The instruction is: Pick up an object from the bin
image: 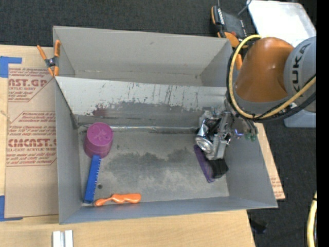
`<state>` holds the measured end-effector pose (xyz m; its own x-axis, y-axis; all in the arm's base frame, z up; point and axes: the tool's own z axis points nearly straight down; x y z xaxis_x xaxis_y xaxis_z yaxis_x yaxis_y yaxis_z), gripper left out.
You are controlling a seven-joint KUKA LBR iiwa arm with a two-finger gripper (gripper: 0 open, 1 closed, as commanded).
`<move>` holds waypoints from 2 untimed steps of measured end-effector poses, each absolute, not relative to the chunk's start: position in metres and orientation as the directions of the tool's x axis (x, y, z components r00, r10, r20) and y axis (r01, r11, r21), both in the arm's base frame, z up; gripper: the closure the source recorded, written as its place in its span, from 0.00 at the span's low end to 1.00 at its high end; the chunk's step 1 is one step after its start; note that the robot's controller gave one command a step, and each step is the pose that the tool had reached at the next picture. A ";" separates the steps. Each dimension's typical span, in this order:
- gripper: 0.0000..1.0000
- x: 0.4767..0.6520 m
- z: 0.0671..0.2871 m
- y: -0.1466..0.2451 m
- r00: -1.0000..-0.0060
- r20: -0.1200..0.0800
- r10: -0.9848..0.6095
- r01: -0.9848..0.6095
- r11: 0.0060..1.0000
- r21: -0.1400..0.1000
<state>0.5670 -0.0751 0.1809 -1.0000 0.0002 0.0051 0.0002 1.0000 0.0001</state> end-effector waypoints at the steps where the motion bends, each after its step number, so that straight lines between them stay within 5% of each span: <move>1: 0.00 0.568 0.186 -0.075 -1.000 -0.002 -0.001 -0.001 1.000 -0.001; 2: 0.00 0.574 0.130 -0.076 -0.998 -0.004 -0.065 -0.065 0.998 -0.001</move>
Offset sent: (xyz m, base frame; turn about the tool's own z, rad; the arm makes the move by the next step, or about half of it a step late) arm 0.0061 -0.0023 -0.0615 -0.0747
